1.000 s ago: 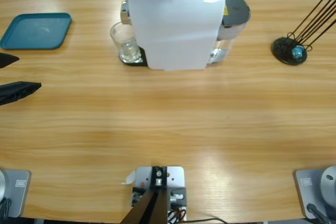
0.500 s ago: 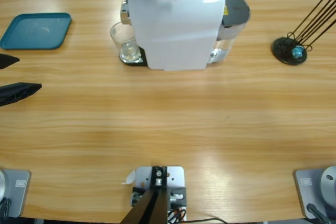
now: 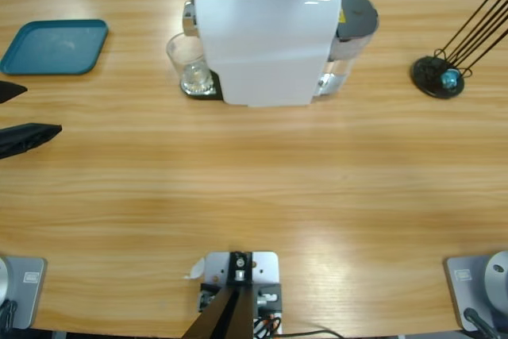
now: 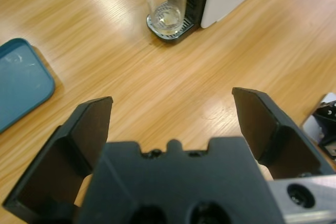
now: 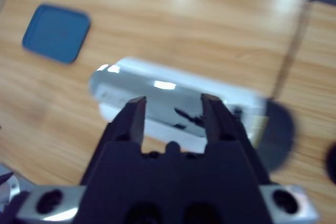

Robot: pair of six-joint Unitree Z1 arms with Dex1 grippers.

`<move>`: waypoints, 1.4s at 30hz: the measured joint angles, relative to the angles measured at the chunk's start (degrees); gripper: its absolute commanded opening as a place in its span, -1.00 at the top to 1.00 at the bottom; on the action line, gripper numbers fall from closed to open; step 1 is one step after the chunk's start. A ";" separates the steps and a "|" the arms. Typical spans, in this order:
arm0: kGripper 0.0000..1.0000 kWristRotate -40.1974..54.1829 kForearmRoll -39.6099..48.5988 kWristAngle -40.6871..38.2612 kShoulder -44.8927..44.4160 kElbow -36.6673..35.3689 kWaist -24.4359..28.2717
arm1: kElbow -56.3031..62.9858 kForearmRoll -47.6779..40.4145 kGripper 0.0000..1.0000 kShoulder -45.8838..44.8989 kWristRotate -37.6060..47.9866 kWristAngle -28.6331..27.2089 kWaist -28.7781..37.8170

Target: Pour coffee

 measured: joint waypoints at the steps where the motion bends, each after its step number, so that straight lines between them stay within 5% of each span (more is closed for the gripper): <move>1: -1.00 0.00 -0.02 0.29 0.41 -0.01 0.00 | -1.82 2.16 1.00 -0.54 -0.23 0.32 -1.98; 8: -1.00 -0.02 -1.16 0.56 2.94 -0.01 0.00 | -12.52 12.09 1.00 -0.97 -11.10 11.29 -11.42; 18: -1.00 -0.09 -1.63 0.56 3.48 -0.01 0.00 | -26.78 23.51 1.00 7.22 -17.79 22.18 -12.47; 42: -1.00 0.85 -6.63 0.63 9.49 0.00 0.00 | -29.30 31.13 1.00 15.48 -20.58 18.26 -12.57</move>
